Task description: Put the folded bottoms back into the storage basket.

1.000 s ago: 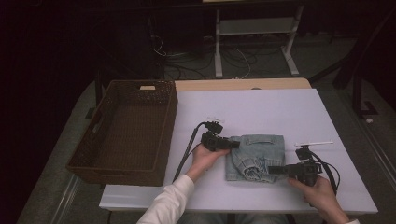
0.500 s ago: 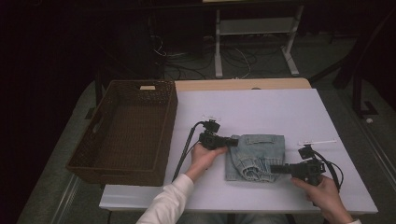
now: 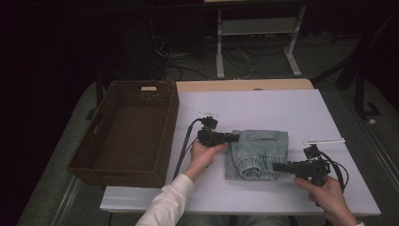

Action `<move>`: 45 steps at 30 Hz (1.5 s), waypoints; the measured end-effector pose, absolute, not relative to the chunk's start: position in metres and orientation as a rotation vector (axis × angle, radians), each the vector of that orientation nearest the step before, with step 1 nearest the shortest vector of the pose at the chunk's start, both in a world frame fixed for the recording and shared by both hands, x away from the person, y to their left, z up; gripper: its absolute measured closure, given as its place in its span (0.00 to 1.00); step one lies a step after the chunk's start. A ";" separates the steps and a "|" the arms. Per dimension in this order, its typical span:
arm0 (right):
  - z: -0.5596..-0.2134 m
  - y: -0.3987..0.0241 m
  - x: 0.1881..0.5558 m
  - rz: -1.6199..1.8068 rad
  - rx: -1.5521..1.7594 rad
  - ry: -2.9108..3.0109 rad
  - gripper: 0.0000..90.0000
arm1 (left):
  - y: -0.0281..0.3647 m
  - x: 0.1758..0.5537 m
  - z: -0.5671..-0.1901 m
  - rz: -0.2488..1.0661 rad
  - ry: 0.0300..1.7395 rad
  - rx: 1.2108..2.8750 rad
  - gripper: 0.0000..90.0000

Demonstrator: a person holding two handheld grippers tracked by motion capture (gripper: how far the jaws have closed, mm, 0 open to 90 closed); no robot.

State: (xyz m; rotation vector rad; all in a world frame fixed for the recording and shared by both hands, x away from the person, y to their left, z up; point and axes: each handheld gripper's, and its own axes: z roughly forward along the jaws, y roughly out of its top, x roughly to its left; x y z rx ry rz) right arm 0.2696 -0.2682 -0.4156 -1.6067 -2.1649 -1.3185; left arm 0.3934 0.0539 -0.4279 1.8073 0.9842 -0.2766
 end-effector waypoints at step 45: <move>-0.350 -0.238 0.266 -1.544 -1.458 -2.256 0.73 | 0.094 0.376 -0.329 -0.144 0.900 1.680 0.80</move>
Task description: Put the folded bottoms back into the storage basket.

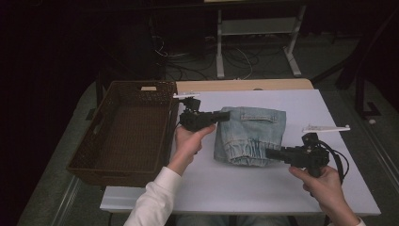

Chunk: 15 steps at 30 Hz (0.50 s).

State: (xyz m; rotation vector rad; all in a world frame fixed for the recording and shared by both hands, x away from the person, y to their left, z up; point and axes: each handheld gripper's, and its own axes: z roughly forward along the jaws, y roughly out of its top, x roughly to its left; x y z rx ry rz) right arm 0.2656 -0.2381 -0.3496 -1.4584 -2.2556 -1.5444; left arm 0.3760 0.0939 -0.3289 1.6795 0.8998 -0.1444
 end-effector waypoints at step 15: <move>-0.330 -0.219 0.278 -1.565 -1.387 -2.287 0.73 | 0.118 0.373 -0.304 -0.082 0.907 1.669 0.80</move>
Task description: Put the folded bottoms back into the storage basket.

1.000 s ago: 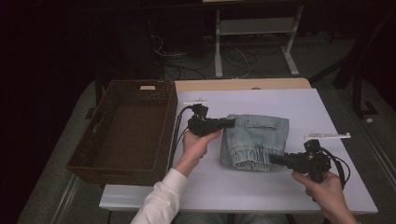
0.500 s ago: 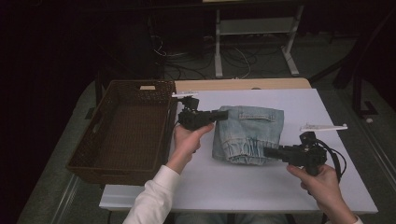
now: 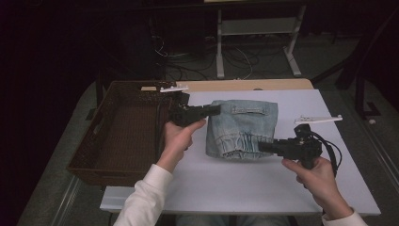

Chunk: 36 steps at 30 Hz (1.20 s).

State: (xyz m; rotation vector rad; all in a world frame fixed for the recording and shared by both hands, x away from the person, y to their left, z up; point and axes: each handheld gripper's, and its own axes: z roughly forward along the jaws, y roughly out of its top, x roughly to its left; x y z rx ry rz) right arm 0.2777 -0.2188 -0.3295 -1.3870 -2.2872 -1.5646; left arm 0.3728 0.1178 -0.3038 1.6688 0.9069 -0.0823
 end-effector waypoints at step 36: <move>-0.306 -0.163 0.308 -1.611 -1.272 -2.303 0.73 | 0.176 0.375 -0.270 0.016 0.972 1.613 0.80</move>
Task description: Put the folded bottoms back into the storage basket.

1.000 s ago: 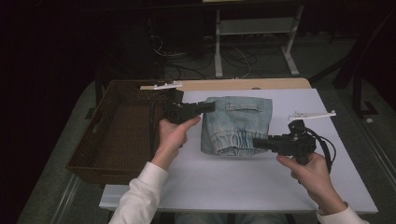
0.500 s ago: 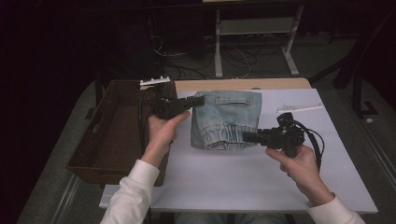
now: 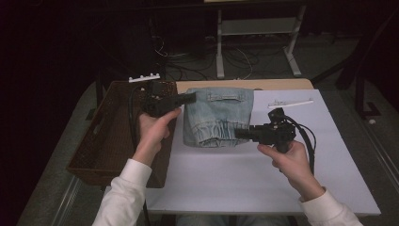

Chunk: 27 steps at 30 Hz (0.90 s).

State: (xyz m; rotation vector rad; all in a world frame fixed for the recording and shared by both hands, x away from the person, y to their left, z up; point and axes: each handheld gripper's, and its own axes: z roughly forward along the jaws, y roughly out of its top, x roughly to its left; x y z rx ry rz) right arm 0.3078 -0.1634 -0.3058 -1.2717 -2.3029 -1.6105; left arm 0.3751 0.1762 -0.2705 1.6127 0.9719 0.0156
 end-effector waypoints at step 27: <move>-0.279 -0.116 0.323 -1.651 -1.171 -2.345 0.72 | 0.224 0.373 -0.241 0.096 0.984 1.572 0.80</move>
